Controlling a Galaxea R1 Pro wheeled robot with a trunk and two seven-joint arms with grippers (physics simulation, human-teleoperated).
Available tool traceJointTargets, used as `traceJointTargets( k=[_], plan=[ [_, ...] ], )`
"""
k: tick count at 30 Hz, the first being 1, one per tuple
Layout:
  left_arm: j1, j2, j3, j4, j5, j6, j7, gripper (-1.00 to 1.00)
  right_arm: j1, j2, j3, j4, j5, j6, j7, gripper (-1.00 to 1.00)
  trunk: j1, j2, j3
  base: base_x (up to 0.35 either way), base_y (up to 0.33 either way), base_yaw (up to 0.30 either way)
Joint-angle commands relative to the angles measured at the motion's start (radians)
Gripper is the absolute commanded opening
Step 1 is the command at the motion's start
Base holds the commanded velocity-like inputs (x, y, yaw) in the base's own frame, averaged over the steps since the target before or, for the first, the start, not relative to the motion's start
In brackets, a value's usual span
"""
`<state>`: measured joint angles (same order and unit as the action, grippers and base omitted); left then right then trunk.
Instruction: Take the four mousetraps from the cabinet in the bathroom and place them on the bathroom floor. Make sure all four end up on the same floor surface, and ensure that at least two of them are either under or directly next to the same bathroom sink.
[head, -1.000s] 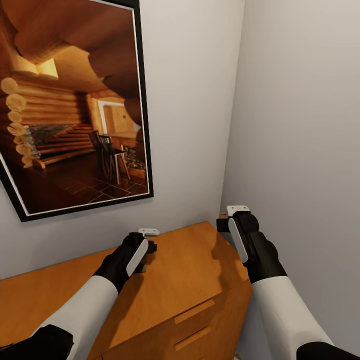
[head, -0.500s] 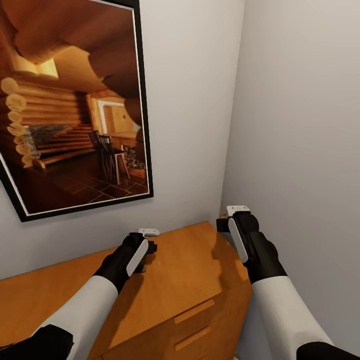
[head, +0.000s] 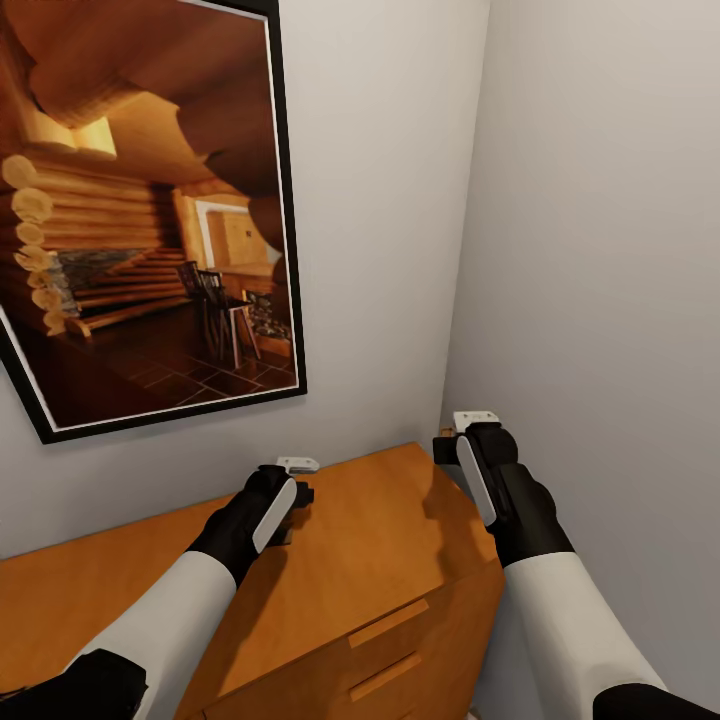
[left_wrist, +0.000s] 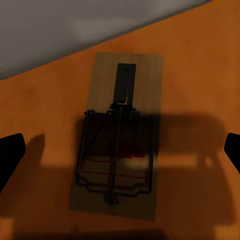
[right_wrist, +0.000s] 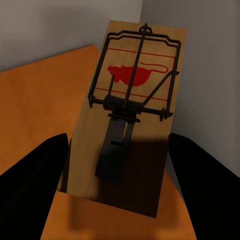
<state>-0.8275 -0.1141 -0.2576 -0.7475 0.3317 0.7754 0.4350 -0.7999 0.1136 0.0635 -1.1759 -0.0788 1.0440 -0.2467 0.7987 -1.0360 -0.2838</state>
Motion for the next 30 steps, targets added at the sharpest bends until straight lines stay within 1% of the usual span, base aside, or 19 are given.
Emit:
traceJointTargets(
  k=[1, 30],
  plan=[
    [-0.001, 0.001, -0.003, -0.001, 0.011, 0.002, 0.01, 1.0, -0.001, 0.0, 0.001, -0.001, -0.009, 0.003, -0.009, -1.0, 0.0, -0.001, -0.001, -0.007, 0.0, 0.0],
    [-0.001, 0.001, -0.003, 0.0, 0.011, 0.003, 0.009, 1.0, -0.001, 0.0, 0.001, -0.001, -0.009, 0.003, -0.009, -1.0, 0.0, -0.001, -0.001, -0.011, 0.0, 0.0]
  ],
)
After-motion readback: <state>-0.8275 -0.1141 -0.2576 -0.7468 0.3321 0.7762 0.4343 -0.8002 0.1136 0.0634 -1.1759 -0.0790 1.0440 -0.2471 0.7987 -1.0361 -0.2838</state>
